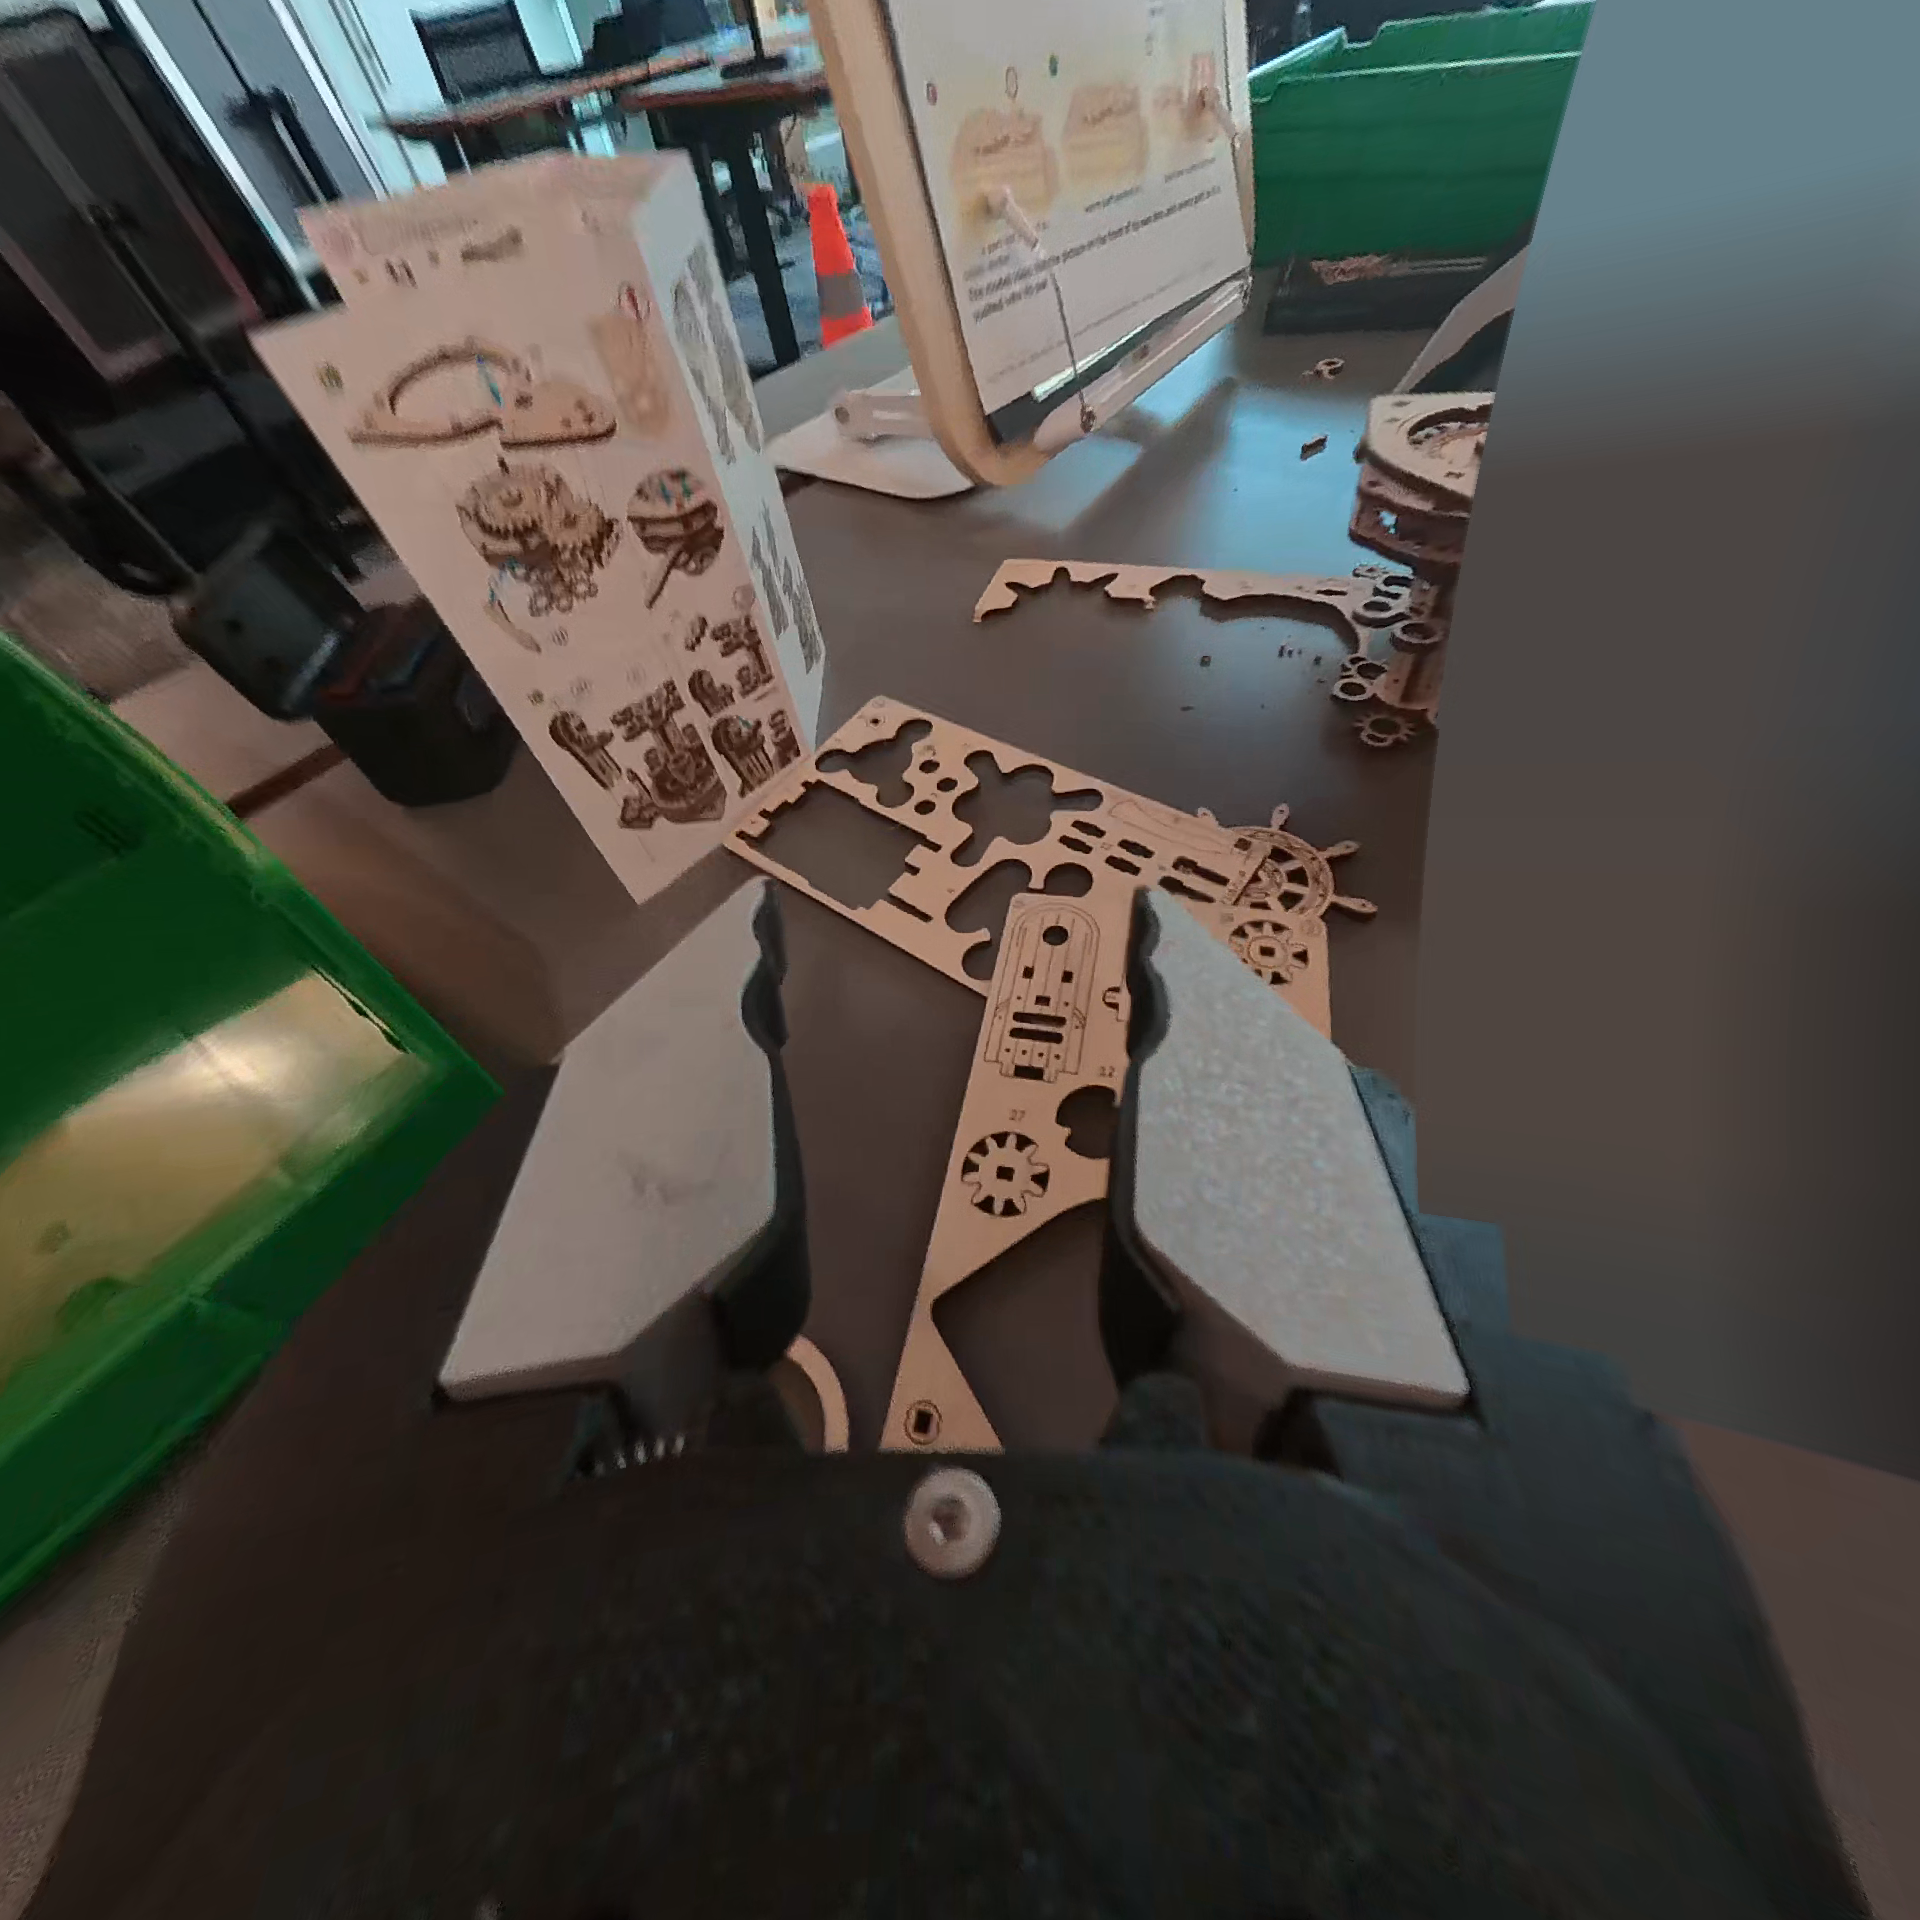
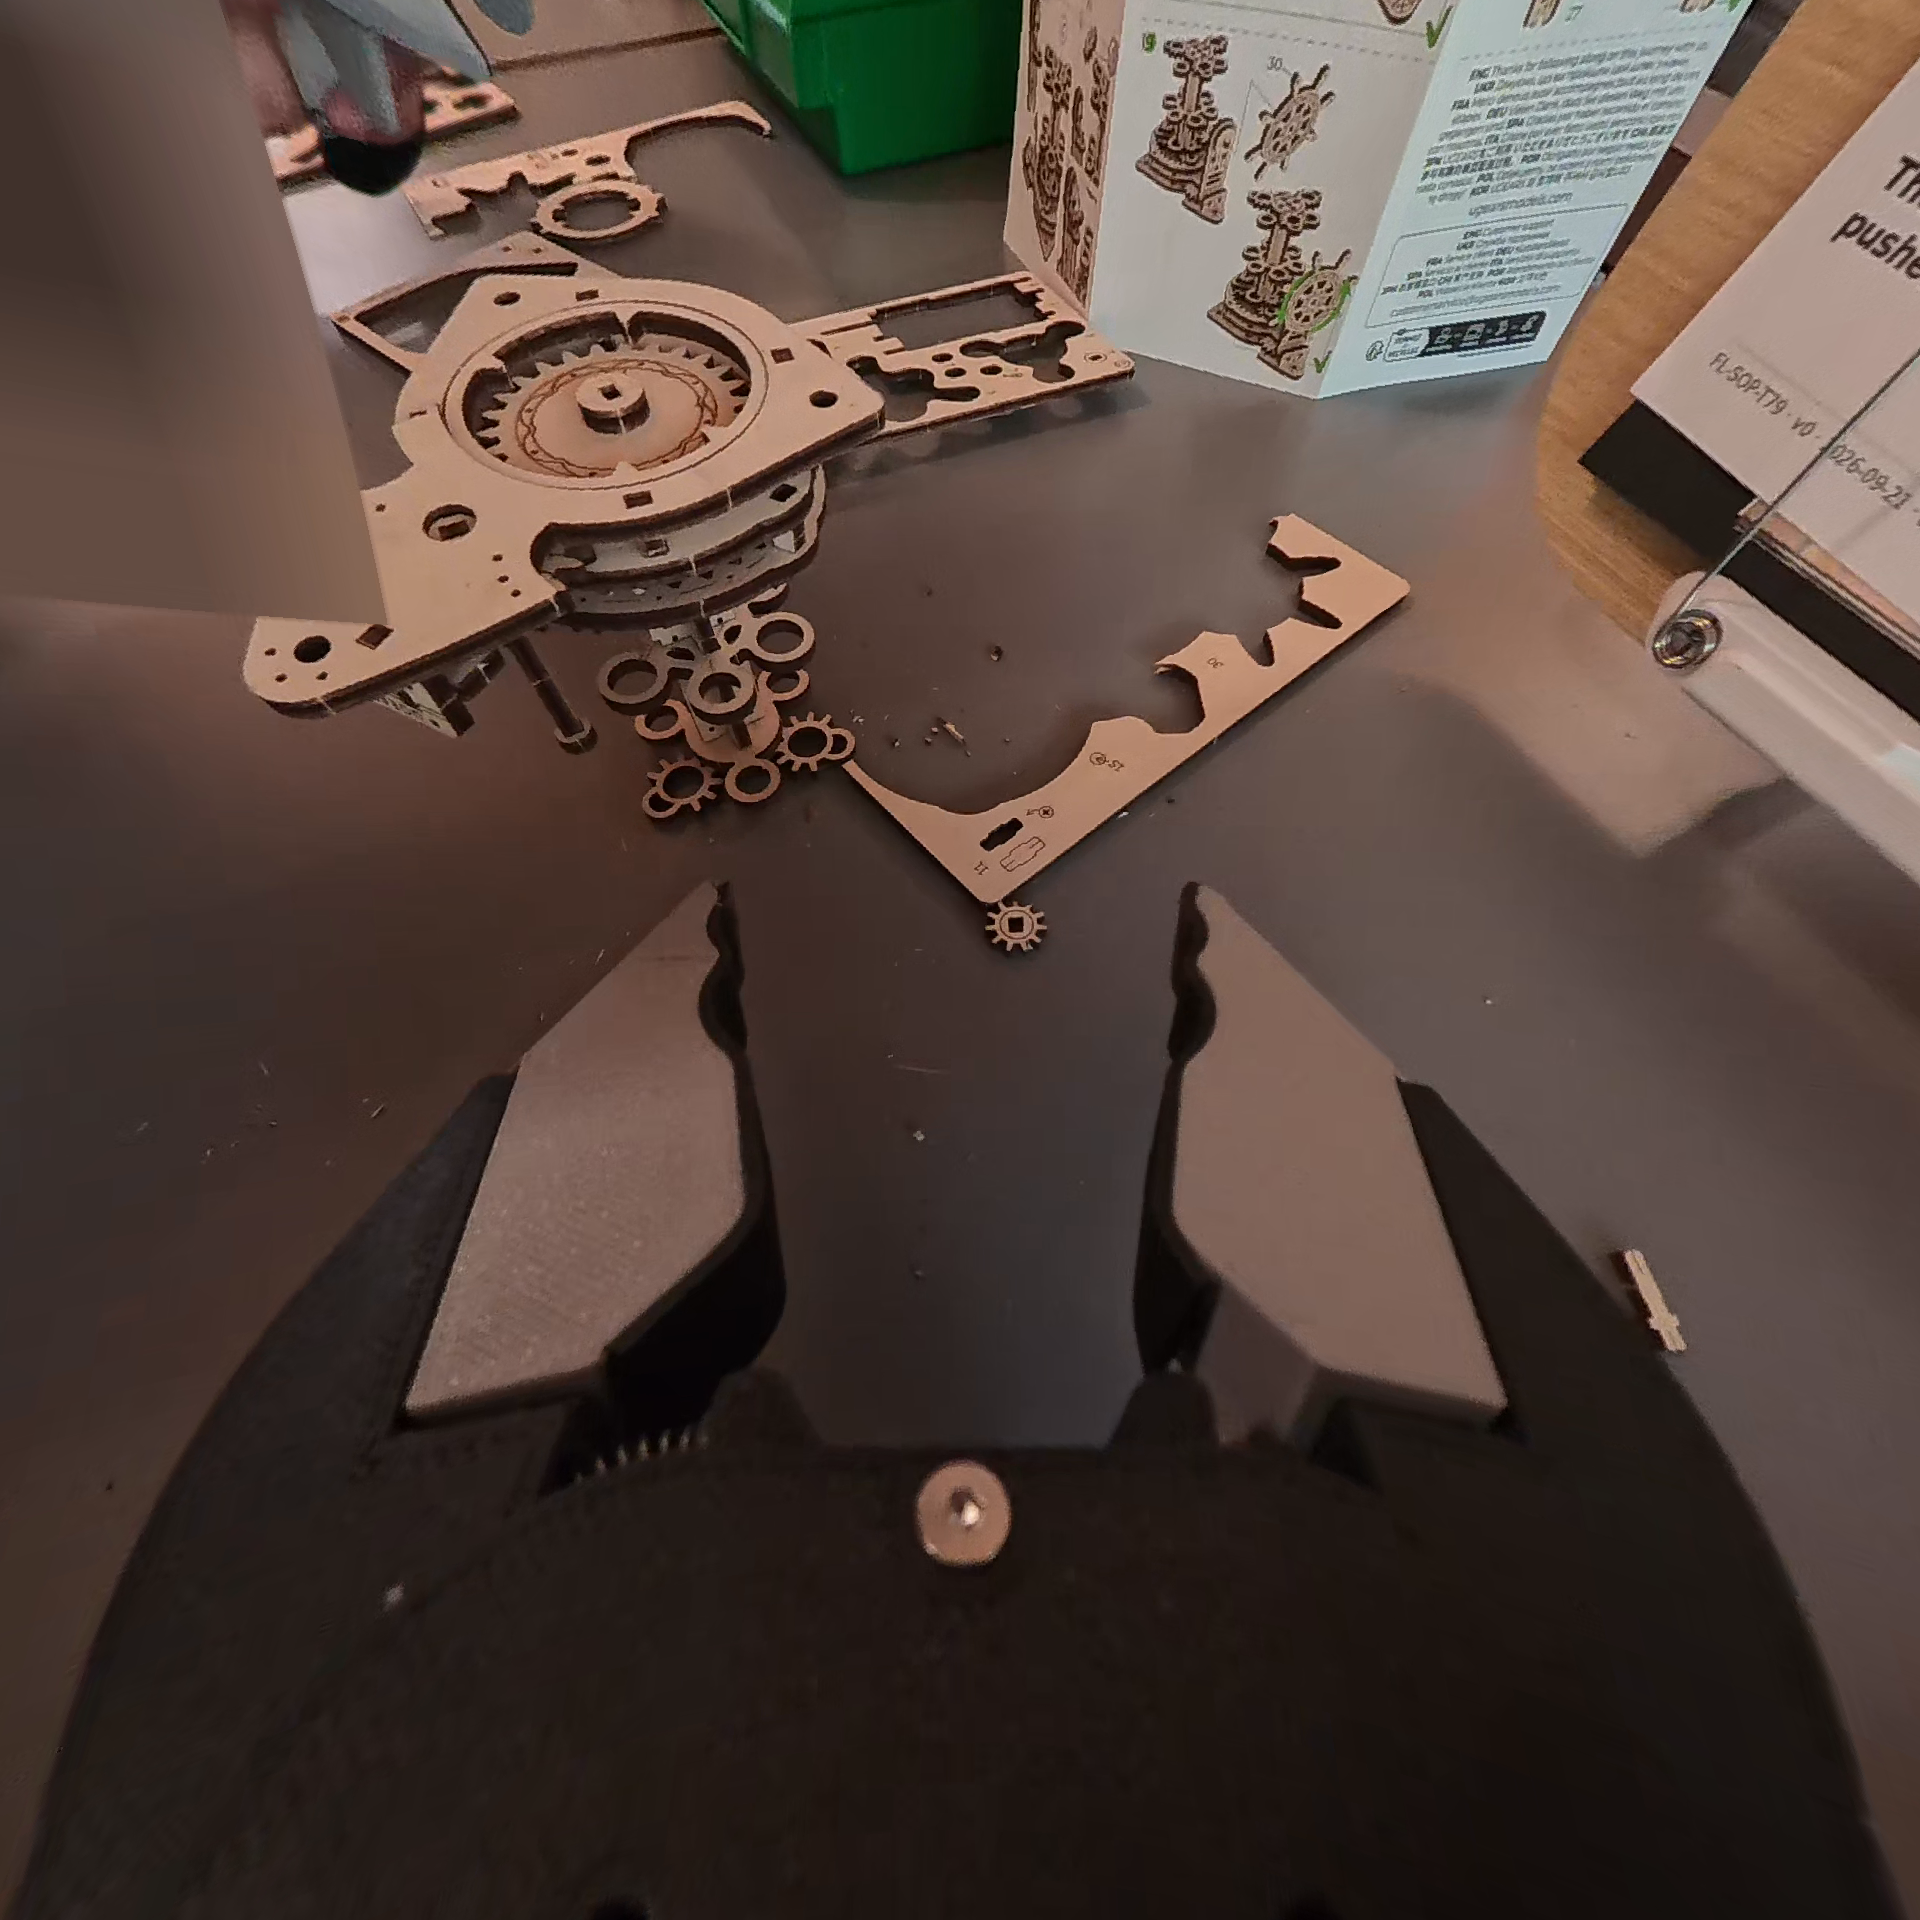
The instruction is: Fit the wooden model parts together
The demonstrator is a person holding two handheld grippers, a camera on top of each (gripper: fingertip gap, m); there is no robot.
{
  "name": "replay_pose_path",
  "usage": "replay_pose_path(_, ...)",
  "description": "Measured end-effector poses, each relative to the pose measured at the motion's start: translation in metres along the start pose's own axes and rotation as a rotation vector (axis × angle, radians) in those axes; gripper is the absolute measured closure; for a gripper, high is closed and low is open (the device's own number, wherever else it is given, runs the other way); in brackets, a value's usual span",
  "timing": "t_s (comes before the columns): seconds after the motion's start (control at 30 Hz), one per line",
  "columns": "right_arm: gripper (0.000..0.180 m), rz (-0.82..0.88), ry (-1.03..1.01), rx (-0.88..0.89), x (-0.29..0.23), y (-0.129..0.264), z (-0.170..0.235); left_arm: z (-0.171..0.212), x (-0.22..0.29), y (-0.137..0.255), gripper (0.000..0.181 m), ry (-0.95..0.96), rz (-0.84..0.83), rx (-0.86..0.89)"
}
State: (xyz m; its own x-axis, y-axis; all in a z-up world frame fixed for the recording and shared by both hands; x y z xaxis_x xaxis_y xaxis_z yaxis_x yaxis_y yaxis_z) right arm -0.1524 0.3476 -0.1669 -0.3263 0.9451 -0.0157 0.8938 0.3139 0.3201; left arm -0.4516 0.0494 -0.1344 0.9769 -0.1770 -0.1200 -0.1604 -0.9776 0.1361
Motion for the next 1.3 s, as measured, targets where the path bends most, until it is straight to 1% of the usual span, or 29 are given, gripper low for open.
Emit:
replay_pose_path(0.1,0.1,-0.006,0.017,-0.013,-0.002,-0.001,0.001,0.006,-0.004,-0.003,0.115,0.078,0.009,-0.025)
replay_pose_path(0.23,0.101,-0.015,0.037,-0.014,-0.004,-0.001,0.001,0.011,-0.006,-0.006,0.116,0.067,-0.018,-0.049)
replay_pose_path(0.47,0.102,-0.008,0.042,0.001,-0.005,0.001,0.0,0.016,-0.006,-0.011,0.117,0.078,-0.011,-0.088)
replay_pose_path(0.97,0.103,-0.006,-0.004,-0.021,0.001,-0.002,0.001,0.01,-0.016,-0.002,0.119,0.088,-0.067,-0.061)
replay_pose_path(1.1,0.103,-0.011,-0.009,-0.027,0.001,-0.002,0.001,0.008,-0.024,0.004,0.121,0.079,-0.109,-0.054)
replay_pose_path(1.3,0.103,0.009,-0.013,-0.015,0.002,-0.001,0.001,0.002,-0.046,0.022,0.122,0.142,-0.196,0.043)
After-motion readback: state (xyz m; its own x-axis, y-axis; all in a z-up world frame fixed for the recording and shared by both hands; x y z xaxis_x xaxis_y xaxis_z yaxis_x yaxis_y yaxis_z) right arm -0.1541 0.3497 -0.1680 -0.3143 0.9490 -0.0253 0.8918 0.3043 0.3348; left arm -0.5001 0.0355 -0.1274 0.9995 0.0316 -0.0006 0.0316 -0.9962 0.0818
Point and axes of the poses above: each gripper's, where its closed fingertips meet, y back along the fingers, z out of its underside, x = y × z across the jaws, the point moved 9 cm from there along y, back along the fingers, and after that the axes turned 11 degrees about x, right-handed, at the moved point
